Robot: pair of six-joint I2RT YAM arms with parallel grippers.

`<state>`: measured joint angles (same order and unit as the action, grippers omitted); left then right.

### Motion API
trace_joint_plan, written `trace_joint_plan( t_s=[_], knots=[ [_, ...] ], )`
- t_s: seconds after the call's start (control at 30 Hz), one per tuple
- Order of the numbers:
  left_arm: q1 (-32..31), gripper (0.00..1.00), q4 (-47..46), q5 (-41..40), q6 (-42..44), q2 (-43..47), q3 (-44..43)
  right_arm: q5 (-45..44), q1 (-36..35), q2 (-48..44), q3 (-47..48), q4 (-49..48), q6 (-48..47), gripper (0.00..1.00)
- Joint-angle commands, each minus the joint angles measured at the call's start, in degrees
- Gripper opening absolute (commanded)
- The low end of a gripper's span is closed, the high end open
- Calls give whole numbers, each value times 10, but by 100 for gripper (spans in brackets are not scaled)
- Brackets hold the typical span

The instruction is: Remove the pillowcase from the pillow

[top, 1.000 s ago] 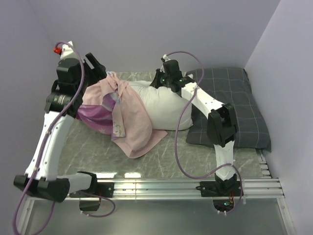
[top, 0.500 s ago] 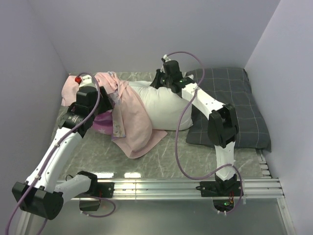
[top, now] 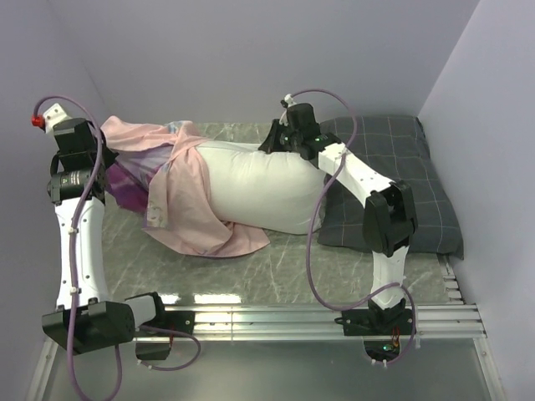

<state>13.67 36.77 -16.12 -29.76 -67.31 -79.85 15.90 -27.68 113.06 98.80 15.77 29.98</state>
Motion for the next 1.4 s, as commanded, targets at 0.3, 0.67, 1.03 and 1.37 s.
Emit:
trace_joint_plan(
  t_s=[0.3, 0.67, 1.03, 1.37],
  knots=[
    [-104, 2, -56, 9, 1, -83, 10, -63, 25, -6, 98, 120, -78, 55],
    [-119, 3, -79, 6, -5, -143, 17, -200, -68, -220, 42, 61, -178, 81],
    [-119, 6, -89, 26, 1, -149, 17, -361, -220, -199, -188, -15, -190, 90],
    [-133, 60, -101, 80, 34, -86, -7, -348, -207, -53, -101, -8, -143, 12]
  ],
)
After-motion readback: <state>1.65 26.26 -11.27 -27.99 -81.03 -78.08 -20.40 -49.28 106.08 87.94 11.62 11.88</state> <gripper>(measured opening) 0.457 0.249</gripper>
